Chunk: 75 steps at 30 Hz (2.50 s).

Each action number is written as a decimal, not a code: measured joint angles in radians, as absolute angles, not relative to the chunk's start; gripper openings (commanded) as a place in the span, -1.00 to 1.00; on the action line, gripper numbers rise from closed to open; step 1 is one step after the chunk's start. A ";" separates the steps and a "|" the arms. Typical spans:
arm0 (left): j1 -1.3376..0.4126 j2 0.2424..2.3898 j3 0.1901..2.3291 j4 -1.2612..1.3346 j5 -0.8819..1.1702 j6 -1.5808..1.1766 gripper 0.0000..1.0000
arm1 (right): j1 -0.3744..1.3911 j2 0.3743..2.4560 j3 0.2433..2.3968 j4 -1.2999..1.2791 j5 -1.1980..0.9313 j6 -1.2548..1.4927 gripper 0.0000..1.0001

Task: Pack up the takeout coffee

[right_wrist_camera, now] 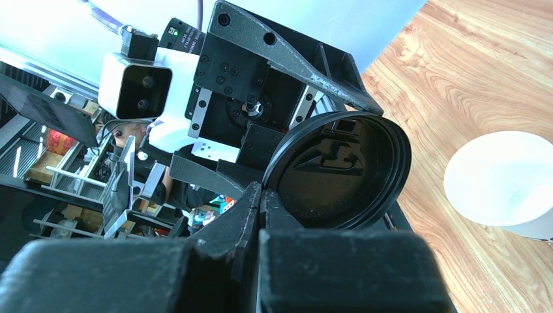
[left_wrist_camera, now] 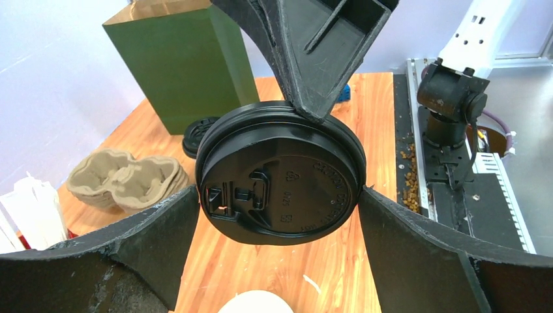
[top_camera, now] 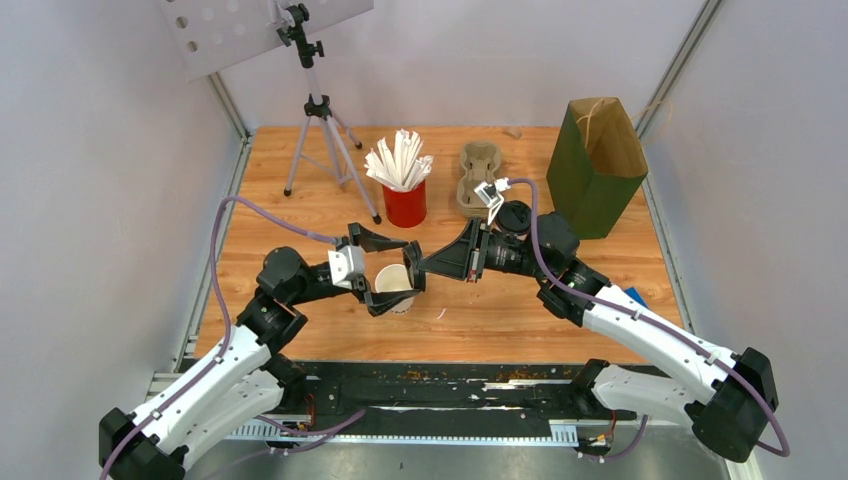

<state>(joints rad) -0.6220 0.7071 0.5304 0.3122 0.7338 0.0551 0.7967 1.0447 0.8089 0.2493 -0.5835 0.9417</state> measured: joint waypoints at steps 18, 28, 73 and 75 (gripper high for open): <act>-0.622 0.688 0.532 0.239 0.733 0.101 0.63 | 0.798 1.045 0.809 0.241 -0.576 0.938 -0.32; -0.622 0.701 0.690 -0.154 0.563 0.114 0.59 | 0.798 0.928 0.809 0.020 -0.441 0.823 0.96; -0.766 1.503 1.372 -1.030 0.018 -0.129 0.56 | 0.798 0.730 0.812 -0.350 -0.173 0.469 1.00; -0.773 1.519 1.384 -1.044 0.012 -0.130 0.57 | 0.798 0.727 0.812 -0.353 -0.173 0.465 1.00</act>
